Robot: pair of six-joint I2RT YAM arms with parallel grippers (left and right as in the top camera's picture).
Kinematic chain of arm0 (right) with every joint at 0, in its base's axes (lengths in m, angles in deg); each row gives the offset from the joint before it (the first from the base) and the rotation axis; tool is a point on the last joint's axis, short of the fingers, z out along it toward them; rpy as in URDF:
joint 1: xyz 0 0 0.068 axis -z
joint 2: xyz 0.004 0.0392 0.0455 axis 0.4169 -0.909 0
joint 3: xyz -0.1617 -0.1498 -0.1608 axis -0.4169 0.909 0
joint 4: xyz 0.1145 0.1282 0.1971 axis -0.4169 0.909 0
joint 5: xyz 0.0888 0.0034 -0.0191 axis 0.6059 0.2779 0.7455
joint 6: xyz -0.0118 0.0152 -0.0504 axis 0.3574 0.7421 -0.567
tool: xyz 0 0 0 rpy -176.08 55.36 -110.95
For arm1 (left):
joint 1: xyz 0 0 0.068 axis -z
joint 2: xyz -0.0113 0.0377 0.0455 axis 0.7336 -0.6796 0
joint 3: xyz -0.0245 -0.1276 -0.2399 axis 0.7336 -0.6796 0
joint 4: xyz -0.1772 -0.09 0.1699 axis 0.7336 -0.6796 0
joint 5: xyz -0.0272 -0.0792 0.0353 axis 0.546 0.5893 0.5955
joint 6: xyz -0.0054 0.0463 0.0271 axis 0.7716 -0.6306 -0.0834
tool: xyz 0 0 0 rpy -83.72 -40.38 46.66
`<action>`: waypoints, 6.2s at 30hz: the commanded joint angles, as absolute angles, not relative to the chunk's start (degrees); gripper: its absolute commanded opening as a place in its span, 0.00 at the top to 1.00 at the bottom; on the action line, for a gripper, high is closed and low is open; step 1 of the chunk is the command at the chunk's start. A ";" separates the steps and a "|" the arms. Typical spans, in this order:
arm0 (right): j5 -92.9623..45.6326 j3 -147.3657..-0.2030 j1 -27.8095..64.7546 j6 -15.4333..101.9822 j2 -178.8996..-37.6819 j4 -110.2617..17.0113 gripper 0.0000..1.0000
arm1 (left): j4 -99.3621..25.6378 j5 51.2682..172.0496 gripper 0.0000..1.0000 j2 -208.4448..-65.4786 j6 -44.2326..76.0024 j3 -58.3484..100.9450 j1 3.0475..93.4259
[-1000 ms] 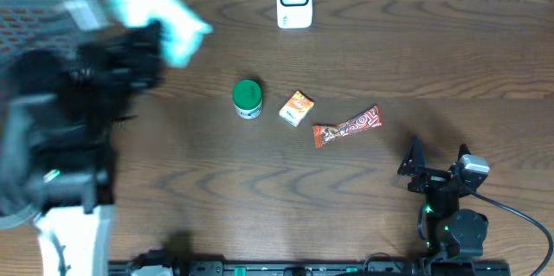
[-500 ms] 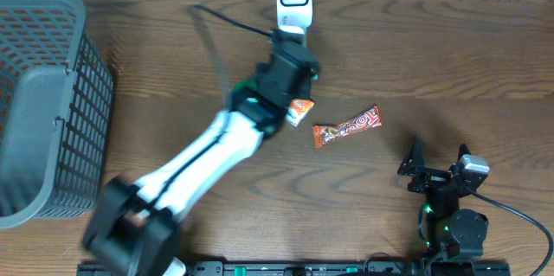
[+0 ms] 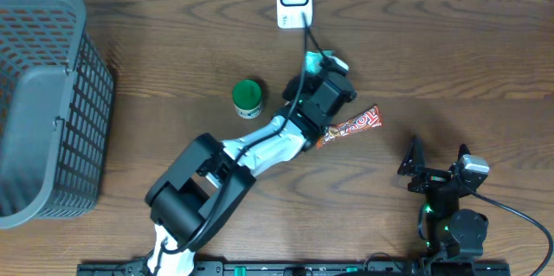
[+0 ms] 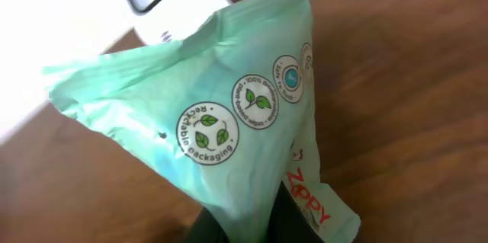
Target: Scan the item barcode
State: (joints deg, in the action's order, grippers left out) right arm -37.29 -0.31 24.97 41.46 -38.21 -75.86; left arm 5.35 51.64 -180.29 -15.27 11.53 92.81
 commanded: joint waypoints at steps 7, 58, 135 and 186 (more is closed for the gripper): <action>-37.38 -0.22 24.21 41.53 -38.01 -75.73 0.01 | 7.23 52.06 0.93 -184.36 -37.11 12.03 95.07; -37.38 -0.22 24.21 41.53 -38.01 -75.73 0.01 | 32.63 28.30 0.14 -185.10 -54.88 12.01 101.12; -8.53 -95.02 -11.09 78.79 -142.97 -42.88 0.01 | -21.31 82.13 0.02 -112.36 -26.86 16.29 44.05; -25.23 -124.44 -16.25 103.47 -176.34 -20.71 0.01 | -22.12 81.89 0.02 -110.37 -27.14 16.29 52.42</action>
State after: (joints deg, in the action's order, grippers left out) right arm -24.27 -123.26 -16.09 102.51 -175.32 -20.30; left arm -22.19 81.37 -110.74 -27.62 15.44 52.18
